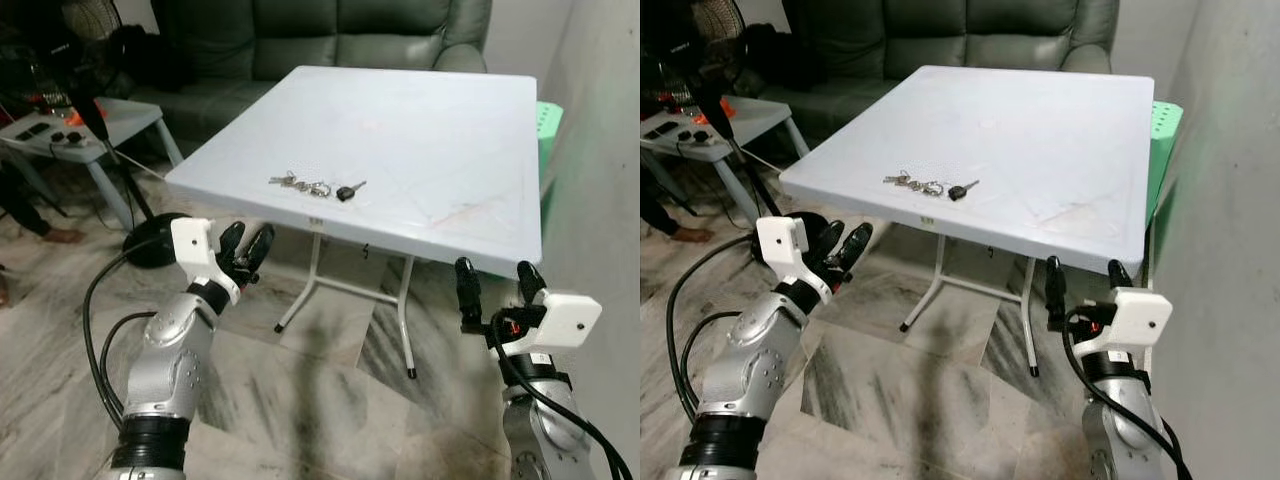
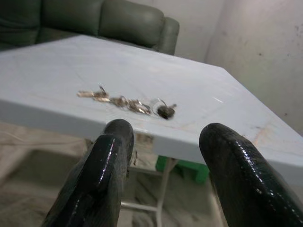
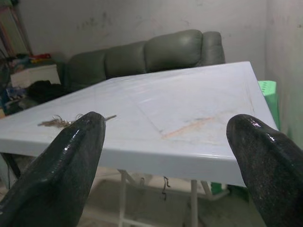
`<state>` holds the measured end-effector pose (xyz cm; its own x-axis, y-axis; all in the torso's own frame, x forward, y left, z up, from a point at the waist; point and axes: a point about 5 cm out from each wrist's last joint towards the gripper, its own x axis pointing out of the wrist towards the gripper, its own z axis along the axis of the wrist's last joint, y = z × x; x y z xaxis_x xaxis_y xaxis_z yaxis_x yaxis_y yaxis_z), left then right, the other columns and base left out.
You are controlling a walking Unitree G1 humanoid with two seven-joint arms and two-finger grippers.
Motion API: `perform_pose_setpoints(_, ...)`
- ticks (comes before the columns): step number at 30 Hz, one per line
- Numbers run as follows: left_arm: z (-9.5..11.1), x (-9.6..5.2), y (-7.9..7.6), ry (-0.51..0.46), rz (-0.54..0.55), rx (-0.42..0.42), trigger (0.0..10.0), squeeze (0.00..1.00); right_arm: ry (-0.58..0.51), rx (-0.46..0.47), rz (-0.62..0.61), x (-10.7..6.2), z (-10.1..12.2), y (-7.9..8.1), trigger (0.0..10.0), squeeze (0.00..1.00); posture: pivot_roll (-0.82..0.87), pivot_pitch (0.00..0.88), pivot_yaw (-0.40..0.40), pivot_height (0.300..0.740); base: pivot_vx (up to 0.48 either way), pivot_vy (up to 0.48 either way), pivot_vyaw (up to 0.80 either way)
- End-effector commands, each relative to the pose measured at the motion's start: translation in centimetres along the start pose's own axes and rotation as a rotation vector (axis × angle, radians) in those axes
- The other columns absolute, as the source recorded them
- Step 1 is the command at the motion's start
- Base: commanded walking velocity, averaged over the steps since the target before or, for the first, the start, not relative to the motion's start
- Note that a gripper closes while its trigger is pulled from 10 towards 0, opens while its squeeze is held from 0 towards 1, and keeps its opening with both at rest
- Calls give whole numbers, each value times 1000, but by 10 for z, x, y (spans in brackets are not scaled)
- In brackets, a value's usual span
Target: Hang keys on a hook
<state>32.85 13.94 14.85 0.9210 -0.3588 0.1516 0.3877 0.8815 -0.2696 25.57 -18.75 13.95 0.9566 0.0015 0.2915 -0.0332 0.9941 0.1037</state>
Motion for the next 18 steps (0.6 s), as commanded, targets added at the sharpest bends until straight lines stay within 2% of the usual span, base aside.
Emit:
perform_pose_setpoints(1, 2, -3, 0, -12, 6, -9, 10000, 0, -9, 15, 36, 5, 1, 12, 10000, 0, -36, 75, 103, 740, 0, 0, 0)
perform_pose_setpoints(6, 3, -2, -3, -12, 3, -7, 10000, 0, -9, 25, 57, 11, 3, 17, 10000, 0, -24, 72, 92, 740, 0, 0, 0)
perform_pose_setpoints(9, 5, 0, 2, -16, 32, -20, 10000, 0, -9, 24, 59, 14, 3, 16, 10000, 0, -16, 71, 86, 740, 0, 0, 0)
perform_pose_setpoints(18, 7, 3, 5, -19, 48, -20, 10000, 0, 6, 23, 61, 15, -1, 17, 10000, 0, -11, 65, 82, 740, 0, 0, 0)
